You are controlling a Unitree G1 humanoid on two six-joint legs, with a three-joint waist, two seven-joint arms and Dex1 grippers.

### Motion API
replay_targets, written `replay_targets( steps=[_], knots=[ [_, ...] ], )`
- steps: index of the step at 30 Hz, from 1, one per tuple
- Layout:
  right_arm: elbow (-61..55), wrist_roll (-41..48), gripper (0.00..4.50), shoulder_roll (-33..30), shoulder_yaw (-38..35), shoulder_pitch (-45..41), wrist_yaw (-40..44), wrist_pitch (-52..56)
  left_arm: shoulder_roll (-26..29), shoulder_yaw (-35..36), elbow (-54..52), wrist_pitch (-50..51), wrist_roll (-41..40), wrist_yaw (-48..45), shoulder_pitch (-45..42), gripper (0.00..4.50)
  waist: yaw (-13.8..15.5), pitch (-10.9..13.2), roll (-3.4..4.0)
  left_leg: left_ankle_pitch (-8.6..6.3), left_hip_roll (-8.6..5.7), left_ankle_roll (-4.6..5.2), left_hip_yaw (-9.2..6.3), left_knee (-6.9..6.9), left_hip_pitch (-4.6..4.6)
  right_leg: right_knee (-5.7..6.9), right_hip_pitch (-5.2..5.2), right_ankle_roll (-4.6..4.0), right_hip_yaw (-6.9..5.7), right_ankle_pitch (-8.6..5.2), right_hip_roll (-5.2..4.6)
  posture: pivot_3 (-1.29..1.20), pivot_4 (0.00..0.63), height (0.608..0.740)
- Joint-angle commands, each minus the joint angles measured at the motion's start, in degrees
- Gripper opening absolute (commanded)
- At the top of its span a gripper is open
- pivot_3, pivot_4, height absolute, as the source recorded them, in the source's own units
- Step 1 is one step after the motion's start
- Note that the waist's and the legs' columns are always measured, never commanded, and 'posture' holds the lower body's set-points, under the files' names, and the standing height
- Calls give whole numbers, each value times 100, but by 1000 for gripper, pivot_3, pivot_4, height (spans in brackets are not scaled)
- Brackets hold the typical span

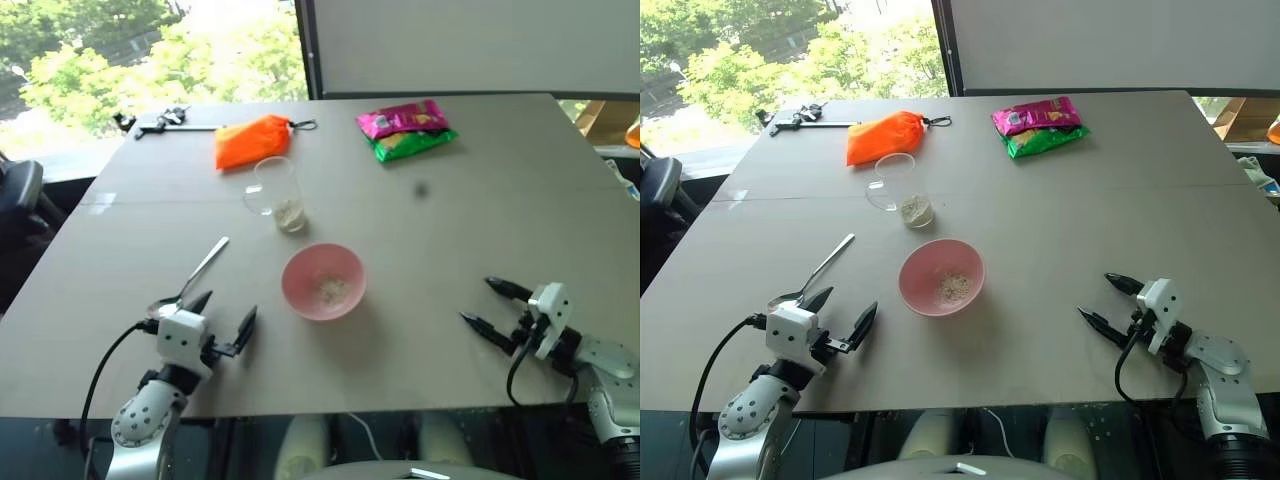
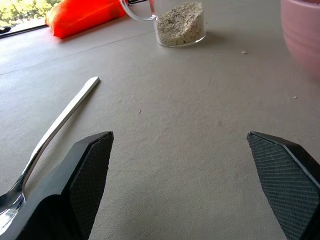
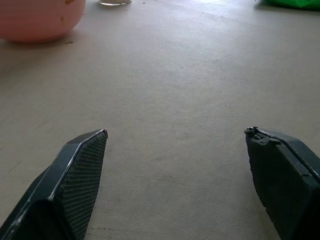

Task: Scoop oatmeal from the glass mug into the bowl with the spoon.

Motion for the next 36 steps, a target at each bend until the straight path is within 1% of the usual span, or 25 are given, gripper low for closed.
replay_targets(
  steps=[1, 30, 36],
  knots=[
    [116, -66, 4455, 70, 144, 54, -37, 114, -44, -286, 366, 191, 163, -48, 144, 4500, 0, 0, 0, 0, 0, 0, 0, 0, 0, 0, 0, 0, 0, 0, 0, 0, 150, 696],
    [95, -77, 4455, 76, 150, 65, -64, 118, -66, -283, 382, 135, 135, -60, 172, 4500, -1, -1, 0, 0, 0, 0, 0, 0, 1, 0, 1, 0, 0, 0, 1, 0, 150, 696],
    [78, -57, 4455, 71, 148, 16, -59, 147, -150, -173, 200, 261, -85, -4, 83, 4500, -2, 0, -1, 0, 0, 0, 0, 0, 1, 0, 2, 0, 0, 0, 1, 0, 150, 696]
  ],
)
